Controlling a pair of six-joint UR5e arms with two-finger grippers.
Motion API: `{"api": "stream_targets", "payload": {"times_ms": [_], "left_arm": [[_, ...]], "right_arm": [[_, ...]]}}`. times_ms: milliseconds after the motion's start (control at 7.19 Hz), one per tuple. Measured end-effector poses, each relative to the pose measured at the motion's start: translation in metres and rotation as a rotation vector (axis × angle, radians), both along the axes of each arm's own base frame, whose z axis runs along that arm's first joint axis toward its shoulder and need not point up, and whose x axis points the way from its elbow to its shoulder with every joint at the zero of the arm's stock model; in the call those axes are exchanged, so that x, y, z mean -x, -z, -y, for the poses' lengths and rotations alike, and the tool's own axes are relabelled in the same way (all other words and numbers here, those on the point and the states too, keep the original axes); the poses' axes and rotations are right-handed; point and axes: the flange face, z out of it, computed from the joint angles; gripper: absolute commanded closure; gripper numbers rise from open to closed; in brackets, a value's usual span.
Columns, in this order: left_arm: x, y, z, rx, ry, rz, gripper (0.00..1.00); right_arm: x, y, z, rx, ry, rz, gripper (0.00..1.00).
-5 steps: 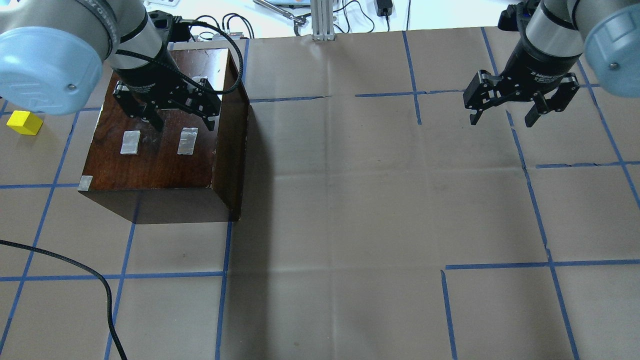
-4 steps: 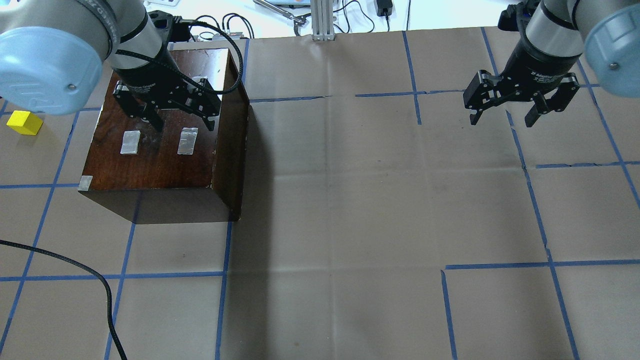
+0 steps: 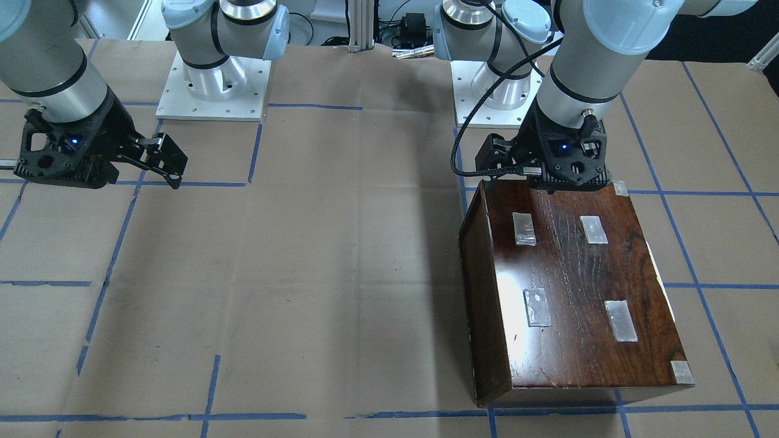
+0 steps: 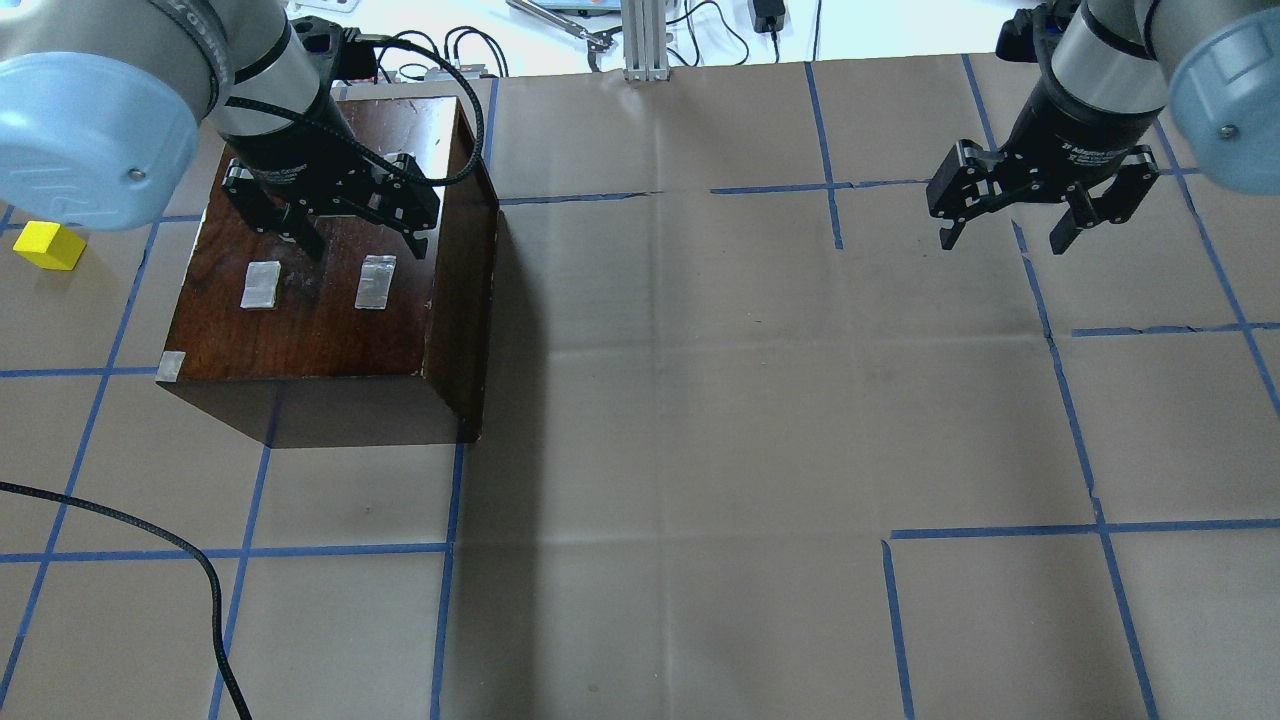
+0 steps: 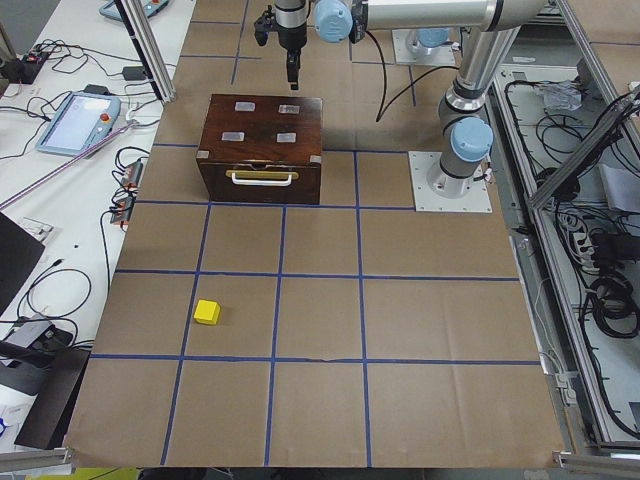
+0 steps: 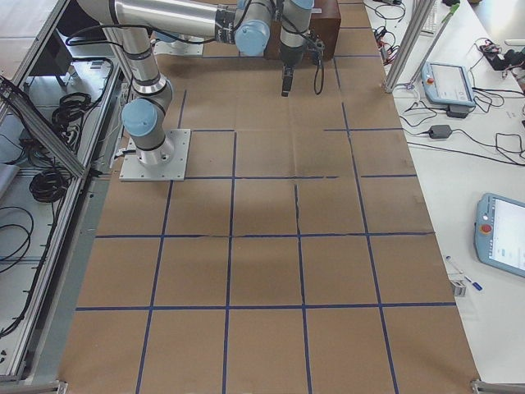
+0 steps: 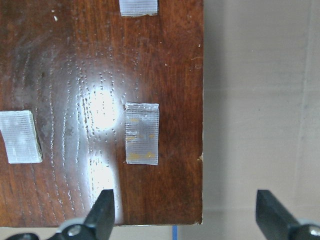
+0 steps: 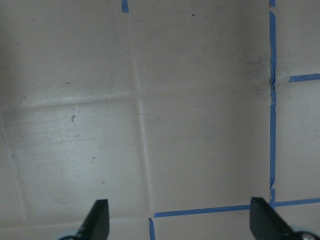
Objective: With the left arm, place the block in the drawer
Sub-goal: 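Move the left gripper from above the cabinet down beside its drawer handle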
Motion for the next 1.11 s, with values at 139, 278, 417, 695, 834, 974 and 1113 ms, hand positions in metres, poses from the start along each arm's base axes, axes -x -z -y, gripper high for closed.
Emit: {"api": "stream_targets", "payload": {"times_ms": [139,278,417,695,834,974,1113], "left_arm": [[-0.002,-0.004,0.002,0.008,-0.004,-0.002,0.01],[-0.006,-0.008,0.005,0.018,-0.011,-0.004,0.01],[-0.014,-0.012,0.008,0.026,-0.027,-0.008,0.01],[-0.051,-0.018,0.014,0.04,-0.075,-0.012,0.01],[-0.078,-0.02,0.017,0.047,-0.086,-0.012,0.01],[-0.108,-0.021,0.021,0.053,-0.09,-0.012,0.01],[-0.142,-0.023,0.025,0.062,-0.094,-0.027,0.01]], "right_arm": [[0.0,0.0,0.0,0.0,0.0,0.0,0.0],[0.0,0.0,0.0,0.0,0.0,0.0,0.0],[0.0,0.0,0.0,0.0,0.0,0.0,0.0],[0.0,0.0,0.0,0.0,0.0,0.0,0.0],[0.0,0.0,0.0,0.0,0.0,0.0,0.0],[0.0,0.0,0.0,-0.001,0.0,0.0,0.0],[0.0,0.0,0.0,-0.001,0.0,0.0,0.0]]}}
